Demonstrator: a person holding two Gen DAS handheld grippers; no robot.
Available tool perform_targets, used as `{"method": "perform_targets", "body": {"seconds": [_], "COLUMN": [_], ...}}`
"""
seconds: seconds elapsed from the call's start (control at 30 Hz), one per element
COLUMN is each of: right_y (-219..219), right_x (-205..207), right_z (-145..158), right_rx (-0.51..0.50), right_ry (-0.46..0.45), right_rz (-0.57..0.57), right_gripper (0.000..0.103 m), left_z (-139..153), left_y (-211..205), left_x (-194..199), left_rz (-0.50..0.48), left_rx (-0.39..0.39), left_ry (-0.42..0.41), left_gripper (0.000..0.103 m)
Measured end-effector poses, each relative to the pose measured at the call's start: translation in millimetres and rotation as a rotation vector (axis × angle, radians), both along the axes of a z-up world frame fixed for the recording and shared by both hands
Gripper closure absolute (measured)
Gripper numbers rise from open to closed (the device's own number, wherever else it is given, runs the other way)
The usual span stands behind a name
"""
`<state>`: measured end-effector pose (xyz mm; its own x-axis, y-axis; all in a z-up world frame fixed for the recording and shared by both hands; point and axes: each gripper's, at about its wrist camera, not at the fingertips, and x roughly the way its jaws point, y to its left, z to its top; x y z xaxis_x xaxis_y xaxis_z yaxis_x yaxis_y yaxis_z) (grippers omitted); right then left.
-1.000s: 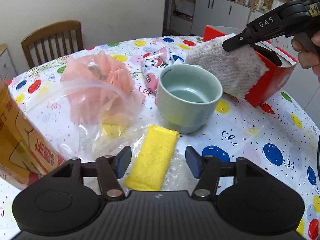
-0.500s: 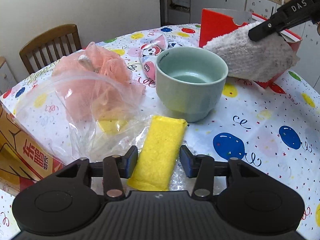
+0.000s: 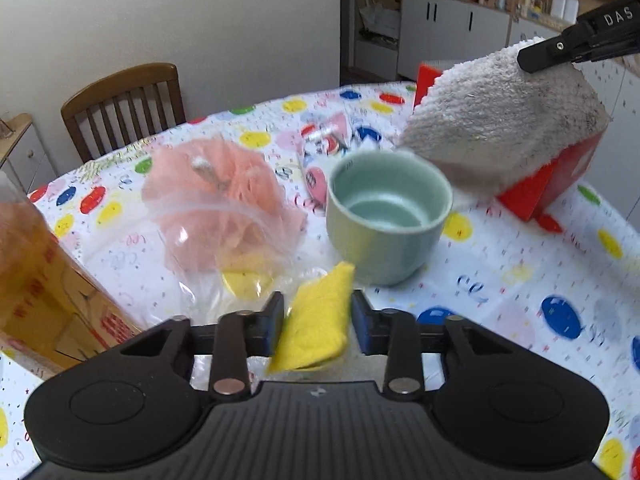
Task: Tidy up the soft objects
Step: 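Lift the towel with the right tool while the left tool lifts the sponge toward the box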
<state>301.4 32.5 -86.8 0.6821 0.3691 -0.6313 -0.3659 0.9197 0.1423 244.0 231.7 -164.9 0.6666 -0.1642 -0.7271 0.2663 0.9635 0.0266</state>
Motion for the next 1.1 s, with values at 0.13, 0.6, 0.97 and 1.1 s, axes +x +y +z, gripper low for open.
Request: {"method": "perform_targets", "body": {"seconds": [0.13,0.6,0.97,1.1], "right_y": [-10.5,-46.4,-94.7,-117.0], "right_x": [-5.1,-17.8,-12.1,-8.7], "right_z": [20.0,54.9,109.0,116.1], "right_rx": [0.014,0.053,0.067,0.078], "right_ry": [-0.044,-0.121,-0.231,-0.256], "right_rz": [0.005,-0.019,-0.055,-0.074], "right_gripper": [0.101,0.101,0.101,0.101], "left_z": [11.3,28.0,98.6,121.0], "left_y": [3.2,16.1,-8.5,-29.8], "left_x": [-0.8,-17.8,-17.7,-12.5], "left_rz": [0.019,0.132,0.144,0.132], "left_rx": [-0.020,-0.084,-0.154,-0.172], "left_ry": [0.006,0.005,-0.047,-0.066], "left_gripper": [0.087,0.087,0.087,0.087]}}
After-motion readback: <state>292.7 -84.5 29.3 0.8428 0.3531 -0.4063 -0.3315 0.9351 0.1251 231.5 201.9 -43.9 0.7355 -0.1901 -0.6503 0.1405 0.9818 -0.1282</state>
